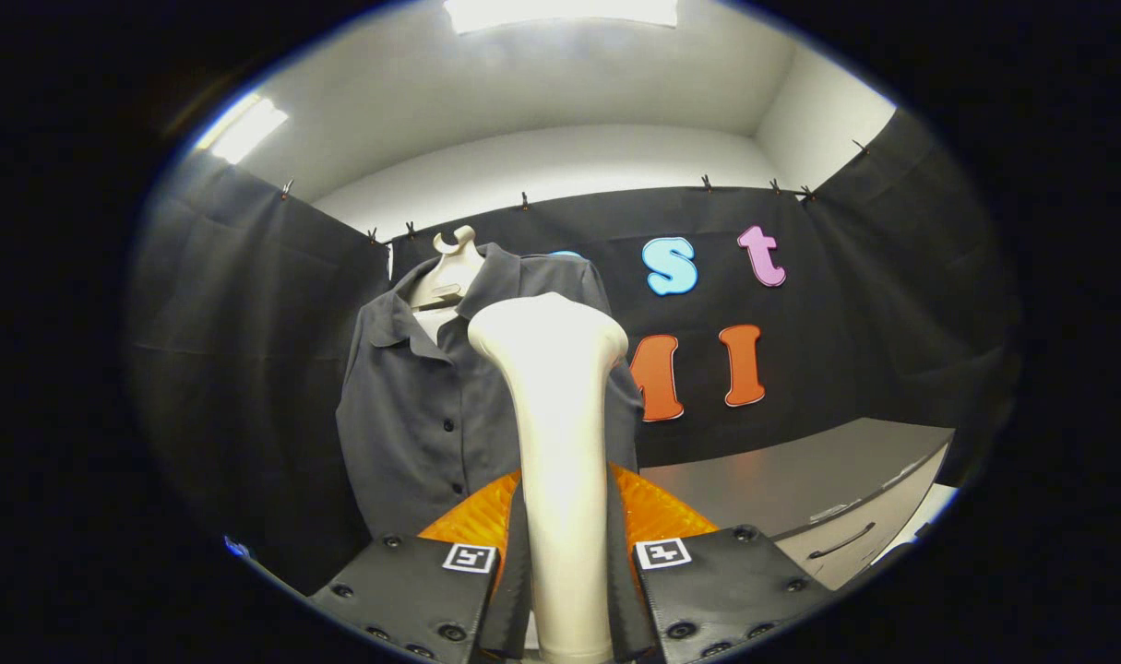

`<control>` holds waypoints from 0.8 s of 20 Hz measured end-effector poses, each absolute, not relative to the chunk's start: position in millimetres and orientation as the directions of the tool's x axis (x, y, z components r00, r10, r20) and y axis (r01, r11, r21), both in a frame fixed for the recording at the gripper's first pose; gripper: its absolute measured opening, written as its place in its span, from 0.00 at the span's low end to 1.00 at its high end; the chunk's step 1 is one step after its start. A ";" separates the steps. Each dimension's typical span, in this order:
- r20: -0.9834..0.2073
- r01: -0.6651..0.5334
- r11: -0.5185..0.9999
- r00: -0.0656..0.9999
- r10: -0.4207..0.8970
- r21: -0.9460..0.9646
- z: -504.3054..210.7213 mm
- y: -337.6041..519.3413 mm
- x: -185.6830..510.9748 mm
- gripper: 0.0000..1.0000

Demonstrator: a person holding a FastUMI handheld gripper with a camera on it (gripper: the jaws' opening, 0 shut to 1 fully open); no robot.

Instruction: Iron the clothes twice with a garment steamer, once on the left side and once on the right side.

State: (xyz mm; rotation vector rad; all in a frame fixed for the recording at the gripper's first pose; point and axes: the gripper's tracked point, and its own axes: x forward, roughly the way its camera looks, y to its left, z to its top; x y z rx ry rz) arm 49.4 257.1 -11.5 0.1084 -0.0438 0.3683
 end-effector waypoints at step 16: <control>0.095 -0.274 0.962 0.958 0.272 0.015 -37.5 334.6 93.5 0.41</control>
